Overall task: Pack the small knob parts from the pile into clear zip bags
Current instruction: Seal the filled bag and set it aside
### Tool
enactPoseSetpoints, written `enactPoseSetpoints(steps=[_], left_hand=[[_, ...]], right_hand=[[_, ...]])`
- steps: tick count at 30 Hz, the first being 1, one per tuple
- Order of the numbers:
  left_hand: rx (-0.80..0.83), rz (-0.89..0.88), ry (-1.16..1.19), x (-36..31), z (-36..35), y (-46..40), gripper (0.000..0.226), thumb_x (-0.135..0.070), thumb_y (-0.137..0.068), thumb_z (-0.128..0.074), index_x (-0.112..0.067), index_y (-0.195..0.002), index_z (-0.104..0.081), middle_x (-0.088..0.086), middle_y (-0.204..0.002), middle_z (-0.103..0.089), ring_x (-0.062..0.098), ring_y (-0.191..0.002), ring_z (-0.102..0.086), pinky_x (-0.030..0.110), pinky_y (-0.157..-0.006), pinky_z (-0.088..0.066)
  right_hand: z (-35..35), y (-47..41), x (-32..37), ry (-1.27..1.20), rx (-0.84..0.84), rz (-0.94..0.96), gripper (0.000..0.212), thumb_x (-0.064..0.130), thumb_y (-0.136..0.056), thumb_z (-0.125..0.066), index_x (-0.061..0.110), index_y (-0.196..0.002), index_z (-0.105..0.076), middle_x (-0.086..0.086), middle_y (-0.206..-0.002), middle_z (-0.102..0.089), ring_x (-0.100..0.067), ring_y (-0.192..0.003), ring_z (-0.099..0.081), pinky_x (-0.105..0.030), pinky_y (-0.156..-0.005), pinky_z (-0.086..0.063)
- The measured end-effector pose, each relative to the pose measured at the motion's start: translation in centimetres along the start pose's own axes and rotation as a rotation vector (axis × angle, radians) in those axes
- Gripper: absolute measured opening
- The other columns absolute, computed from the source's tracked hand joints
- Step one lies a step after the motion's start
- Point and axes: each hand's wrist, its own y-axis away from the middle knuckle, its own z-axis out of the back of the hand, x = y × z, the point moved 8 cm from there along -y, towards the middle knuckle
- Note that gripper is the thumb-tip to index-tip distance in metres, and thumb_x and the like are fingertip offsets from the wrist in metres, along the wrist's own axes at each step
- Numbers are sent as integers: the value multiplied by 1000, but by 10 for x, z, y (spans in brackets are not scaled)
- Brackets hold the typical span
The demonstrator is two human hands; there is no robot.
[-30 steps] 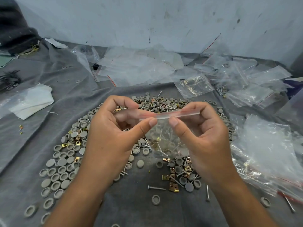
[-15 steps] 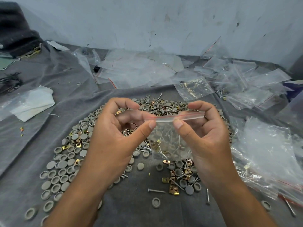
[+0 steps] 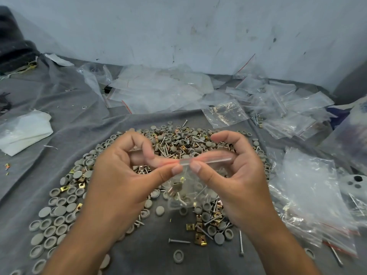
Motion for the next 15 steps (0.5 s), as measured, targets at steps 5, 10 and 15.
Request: enactPoseSetpoints(steps=[5,10,15], left_hand=[[24,49,-36,1,1,0,47,-30,-54,-94,-20,-79,-55,8,-76,-77,17,-73,-76,16,-58,-55],[100,153,-59,16,1,-4,57,-45,-58,-90,-46,-107,-60,-5,-99,-78,13,-92,-74,46,-87,-51],[18,153,-48,20,12,-5,43,-44,-68,-76,-48,-108,-59,-12,-106,-76,8,-98,-72,38,-86,-50]], right_hand=[[5,-2,4,-11,68,-53,39,15,-75,-86,36,-96,-60,-11,-92,-77,-26,-81,-77,-26,-66,-60],[15,-11,16,141,64,-58,33,23,-73,-89,33,-95,-66,-7,-92,-78,-20,-81,-77,-26,-65,-60],[92,-72,42,260,-305,-50,34,31,-74,-85,25,-102,-67,6,-92,-77,-9,-85,-73,-19,-69,-56]])
